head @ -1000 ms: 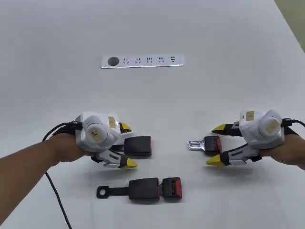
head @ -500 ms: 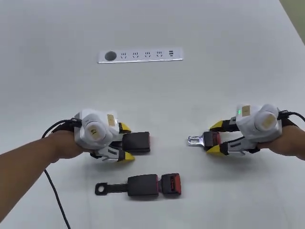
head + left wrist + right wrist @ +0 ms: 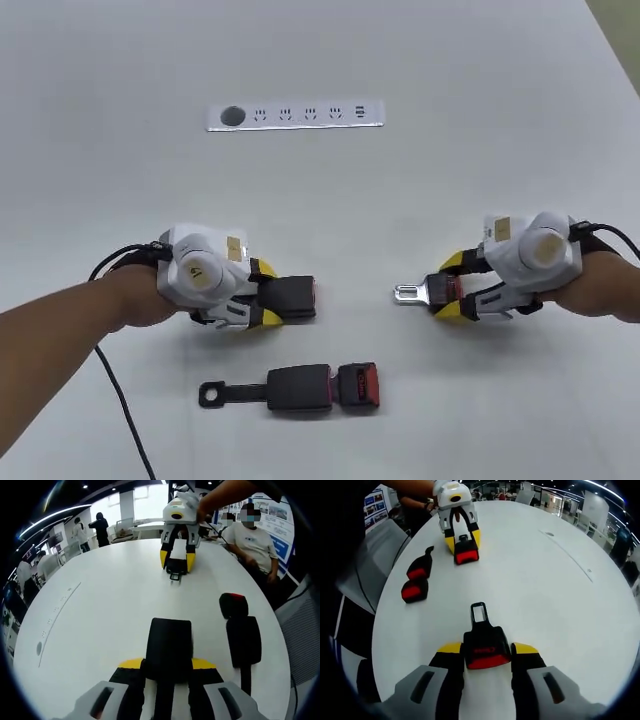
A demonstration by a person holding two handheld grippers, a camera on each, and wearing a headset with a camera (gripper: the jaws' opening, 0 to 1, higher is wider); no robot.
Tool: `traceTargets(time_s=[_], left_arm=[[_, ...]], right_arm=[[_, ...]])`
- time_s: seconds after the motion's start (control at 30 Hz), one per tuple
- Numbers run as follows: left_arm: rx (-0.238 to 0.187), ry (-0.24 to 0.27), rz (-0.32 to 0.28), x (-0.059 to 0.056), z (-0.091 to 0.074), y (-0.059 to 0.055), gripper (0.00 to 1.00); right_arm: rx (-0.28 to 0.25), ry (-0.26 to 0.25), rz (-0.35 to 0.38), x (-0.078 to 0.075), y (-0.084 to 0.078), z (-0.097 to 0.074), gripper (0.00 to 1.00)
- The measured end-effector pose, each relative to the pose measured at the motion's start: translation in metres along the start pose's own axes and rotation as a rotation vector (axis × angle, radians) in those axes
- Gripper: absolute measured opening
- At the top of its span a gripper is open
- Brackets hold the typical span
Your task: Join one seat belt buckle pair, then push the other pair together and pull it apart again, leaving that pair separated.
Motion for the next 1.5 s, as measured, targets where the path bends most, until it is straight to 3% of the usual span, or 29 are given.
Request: traceTargets(time_s=[0.2, 0.47, 1.5], left_arm=[[0.013, 0.000, -0.006, -0.002, 0.002, 0.001, 0.34], [0.024, 0.000, -0.016, -0.003, 0.006, -0.003, 0.34], [0.040, -0.006, -0.014, -0.003, 0.011, -0.007, 0.34]], right_arm=[[0.043, 0.005, -0.020, 0.003, 0.003, -0.002, 0.34], [0.048, 0.002, -0.014, 0.005, 0.006, 0.000, 0.34], [-0.051, 0.009, -0.034, 0.014, 0.057, 0.032, 0.35]])
Point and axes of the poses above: the centre of the closed fingertips' face, and the gripper's own axes: z roughly forward along the fingers, x roughly to its left, y roughly out of its top, the point moved 4 cm from there along -z, roughly backward along the fingers, and after that the axes turned 7 degrees about x, right-handed, at the moved point
